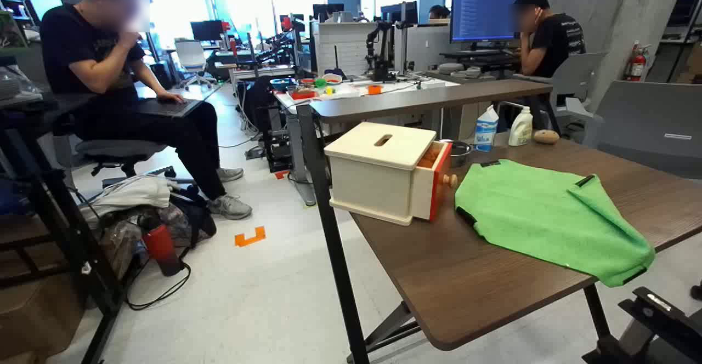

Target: Open the drawer of the wooden box on the left

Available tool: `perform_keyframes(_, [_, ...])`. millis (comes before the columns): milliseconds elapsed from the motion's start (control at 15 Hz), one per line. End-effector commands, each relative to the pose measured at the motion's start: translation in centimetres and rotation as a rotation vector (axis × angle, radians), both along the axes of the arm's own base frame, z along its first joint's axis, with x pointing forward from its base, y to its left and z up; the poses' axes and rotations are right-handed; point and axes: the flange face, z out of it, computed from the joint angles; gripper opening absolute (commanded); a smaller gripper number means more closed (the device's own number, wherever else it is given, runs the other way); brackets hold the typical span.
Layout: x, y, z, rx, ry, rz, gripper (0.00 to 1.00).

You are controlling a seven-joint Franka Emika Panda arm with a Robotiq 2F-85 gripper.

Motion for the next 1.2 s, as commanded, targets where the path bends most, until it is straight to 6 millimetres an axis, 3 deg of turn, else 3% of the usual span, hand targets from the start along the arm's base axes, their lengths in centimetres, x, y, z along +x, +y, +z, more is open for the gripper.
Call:
perform_keyframes(0, [0.0,0.0,0.1,0.0,0.0,0.0,1.0])
perform_keyframes(267, [0.0,0.1,0.3,0.001,-0.003,0.0,1.0])
perform_keyframes(400, [0.4,-0.1,-1.2,-0.012,0.02,0.016,1.0])
perform_keyframes(800, [3.4,-2.7,-9.0,-0.013,0.118,0.142,1.0])
perform_keyframes(1133, [8.4,-5.1,-16.3,-0.047,0.091,0.223,1.0])
